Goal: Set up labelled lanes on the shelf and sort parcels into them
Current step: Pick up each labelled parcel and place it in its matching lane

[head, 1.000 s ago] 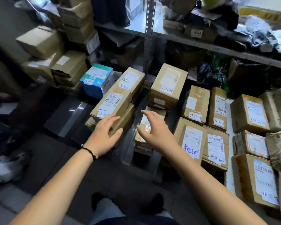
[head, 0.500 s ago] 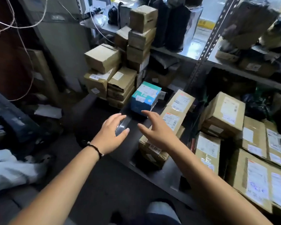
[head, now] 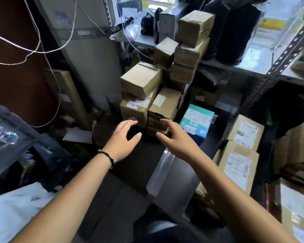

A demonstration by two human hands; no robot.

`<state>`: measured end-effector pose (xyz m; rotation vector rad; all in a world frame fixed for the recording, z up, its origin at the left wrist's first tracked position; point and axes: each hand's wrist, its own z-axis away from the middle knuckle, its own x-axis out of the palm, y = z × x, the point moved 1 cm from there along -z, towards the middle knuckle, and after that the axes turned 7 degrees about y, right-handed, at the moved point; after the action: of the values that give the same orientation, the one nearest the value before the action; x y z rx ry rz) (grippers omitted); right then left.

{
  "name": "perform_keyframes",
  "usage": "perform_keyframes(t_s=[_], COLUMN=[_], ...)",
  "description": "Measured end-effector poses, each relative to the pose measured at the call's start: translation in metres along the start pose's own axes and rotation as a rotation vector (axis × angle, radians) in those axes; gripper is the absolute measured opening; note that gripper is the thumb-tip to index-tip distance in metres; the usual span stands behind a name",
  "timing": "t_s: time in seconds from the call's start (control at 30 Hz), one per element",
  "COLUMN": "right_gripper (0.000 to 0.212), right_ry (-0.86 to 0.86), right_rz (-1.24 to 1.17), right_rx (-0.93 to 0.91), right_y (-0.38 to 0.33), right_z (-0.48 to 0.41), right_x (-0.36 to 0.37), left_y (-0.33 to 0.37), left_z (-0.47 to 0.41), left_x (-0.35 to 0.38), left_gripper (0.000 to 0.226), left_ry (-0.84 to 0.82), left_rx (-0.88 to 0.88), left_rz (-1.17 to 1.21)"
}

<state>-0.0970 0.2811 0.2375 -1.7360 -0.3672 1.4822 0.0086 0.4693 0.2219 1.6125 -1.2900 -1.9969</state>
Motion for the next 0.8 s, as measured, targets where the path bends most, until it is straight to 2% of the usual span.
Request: perform_keyframes(t_s=[0.23, 0.43, 0.53, 0.63, 0.7, 0.8], right_gripper=[0.062, 0.063, 0.072, 0.065, 0.062, 0.056], right_ry=[-0.012, -0.015, -0.012, 0.089, 0.115, 0.123], right_rz=[-0.249, -0.184, -0.274, -0.467, -0.488, -0.477], right_rx=[0.130, 0.153, 0.294, 0.505, 0.578, 0.622], right_y=[-0.027, -0.043, -0.046, -0.047, -0.047, -0.048], right_z=[-0.101, -0.151, -0.179, -0.201, -0.207, -0.211], right_x=[0.020, 0.032, 0.036, 0.043, 0.047, 0.051], left_y=[-0.033, -0.047, -0.052, -0.054, -0.056, -0.054], left_z=[-0.101, -0.170, -0.207, -0.243, -0.265, -0.296], left_x=[-0.043, -0.059, -0.062, -0.058, -0.053, -0.050], left_gripper=[0.048, 0.053, 0.065, 0.086, 0.079, 0.073], left_ry=[0.016, 0.031, 0.013, -0.038, -0.099, -0.201], left_rx=[-0.131, -0.187, -0.250, -0.384, -0.484, -0.561], left_rz=[-0.125, -0.071, 0.007, 0.205, 0.345, 0.413])
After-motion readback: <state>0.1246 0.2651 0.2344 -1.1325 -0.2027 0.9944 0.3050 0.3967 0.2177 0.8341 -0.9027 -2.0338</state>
